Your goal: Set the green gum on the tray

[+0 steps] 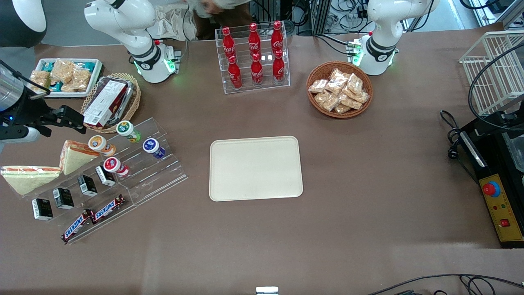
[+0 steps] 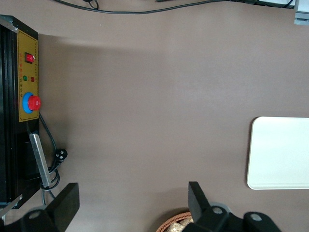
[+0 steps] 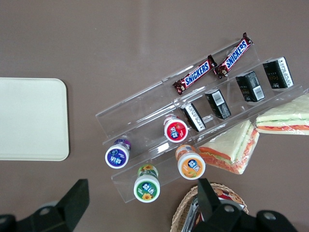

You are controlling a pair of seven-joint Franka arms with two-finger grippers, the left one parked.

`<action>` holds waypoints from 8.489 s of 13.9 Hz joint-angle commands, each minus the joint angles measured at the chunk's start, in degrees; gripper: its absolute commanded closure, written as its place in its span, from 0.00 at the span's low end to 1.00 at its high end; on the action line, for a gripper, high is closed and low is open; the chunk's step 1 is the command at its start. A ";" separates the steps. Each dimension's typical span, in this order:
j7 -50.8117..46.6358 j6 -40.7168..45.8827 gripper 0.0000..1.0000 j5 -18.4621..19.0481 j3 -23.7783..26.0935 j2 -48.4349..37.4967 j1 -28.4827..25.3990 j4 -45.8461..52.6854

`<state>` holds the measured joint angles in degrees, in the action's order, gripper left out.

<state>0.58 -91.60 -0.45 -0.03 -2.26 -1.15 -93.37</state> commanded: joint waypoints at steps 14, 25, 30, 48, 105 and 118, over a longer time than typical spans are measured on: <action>1.44 -10.87 0.00 0.80 -0.50 -17.51 0.63 -26.33; 0.56 -27.21 0.00 0.36 -0.50 -16.55 0.45 -43.20; -2.32 -31.44 0.00 -2.27 -0.24 -17.07 0.01 -48.66; -3.04 -36.54 0.66 -2.27 -0.32 -15.93 -0.52 -52.79; -68.08 -58.07 0.00 6.43 20.42 22.57 -13.61 -32.23; -67.20 -24.27 0.00 5.55 21.21 10.71 -13.79 -15.64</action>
<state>-65.78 -123.02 3.69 20.84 10.76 -14.96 -113.15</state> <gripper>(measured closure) 0.000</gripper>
